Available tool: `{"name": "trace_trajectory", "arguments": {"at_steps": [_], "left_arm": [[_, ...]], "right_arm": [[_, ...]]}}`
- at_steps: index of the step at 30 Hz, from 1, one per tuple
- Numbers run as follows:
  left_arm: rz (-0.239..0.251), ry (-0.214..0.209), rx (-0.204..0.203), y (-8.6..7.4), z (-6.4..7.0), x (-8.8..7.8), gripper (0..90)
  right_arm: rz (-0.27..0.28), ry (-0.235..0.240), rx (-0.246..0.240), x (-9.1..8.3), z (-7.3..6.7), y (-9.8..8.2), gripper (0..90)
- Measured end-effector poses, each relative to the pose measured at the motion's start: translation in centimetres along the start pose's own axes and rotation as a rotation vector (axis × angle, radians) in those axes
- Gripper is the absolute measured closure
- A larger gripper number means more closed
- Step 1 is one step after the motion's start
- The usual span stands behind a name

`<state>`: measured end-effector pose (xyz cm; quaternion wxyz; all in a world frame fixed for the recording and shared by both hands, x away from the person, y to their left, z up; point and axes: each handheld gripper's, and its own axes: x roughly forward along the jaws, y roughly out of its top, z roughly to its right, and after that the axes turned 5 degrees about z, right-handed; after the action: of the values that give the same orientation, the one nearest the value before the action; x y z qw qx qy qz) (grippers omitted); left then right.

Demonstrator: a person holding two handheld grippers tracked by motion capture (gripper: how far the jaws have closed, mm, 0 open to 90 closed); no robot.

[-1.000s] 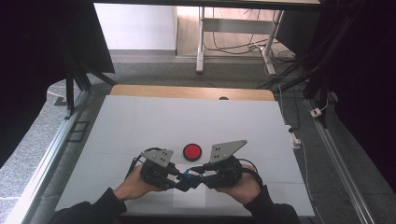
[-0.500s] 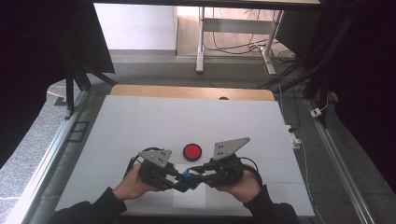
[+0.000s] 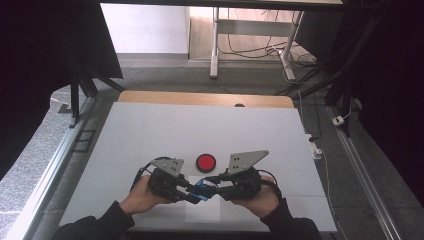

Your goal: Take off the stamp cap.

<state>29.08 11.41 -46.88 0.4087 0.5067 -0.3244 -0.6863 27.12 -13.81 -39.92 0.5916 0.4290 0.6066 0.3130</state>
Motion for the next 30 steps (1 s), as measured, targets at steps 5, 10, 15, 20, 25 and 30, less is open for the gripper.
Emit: {"name": "trace_trajectory", "arguments": {"at_steps": [5, 10, 15, 20, 25, 30], "left_arm": [[0.013, 0.029, 0.005, 0.1, 0.2, -0.3, 69.6], [-0.003, 0.093, -0.011, 0.2, 0.5, -0.5, 69.4], [-0.018, 0.149, -0.007, 0.3, 1.2, -1.0, 69.1], [-0.022, 0.202, -0.022, 0.0, 1.8, -1.6, 68.9], [-0.004, 0.254, -0.049, -0.3, 2.3, -2.6, 68.9], [0.005, 0.308, -0.067, -0.8, 2.9, -3.7, 68.9]], "right_arm": [[0.005, -0.014, 0.016, -0.1, 0.4, -0.3, 71.4], [0.009, -0.023, 0.005, -0.1, 0.3, -0.3, 71.4], [0.01, -0.053, -0.015, -0.2, 0.2, -0.4, 71.3], [0.016, -0.067, -0.009, -0.2, 0.2, -0.4, 71.4], [0.027, -0.074, 0.005, -0.3, 0.2, -0.4, 71.4], [0.022, -0.086, 0.008, -0.4, 0.3, -0.4, 71.4]]}}
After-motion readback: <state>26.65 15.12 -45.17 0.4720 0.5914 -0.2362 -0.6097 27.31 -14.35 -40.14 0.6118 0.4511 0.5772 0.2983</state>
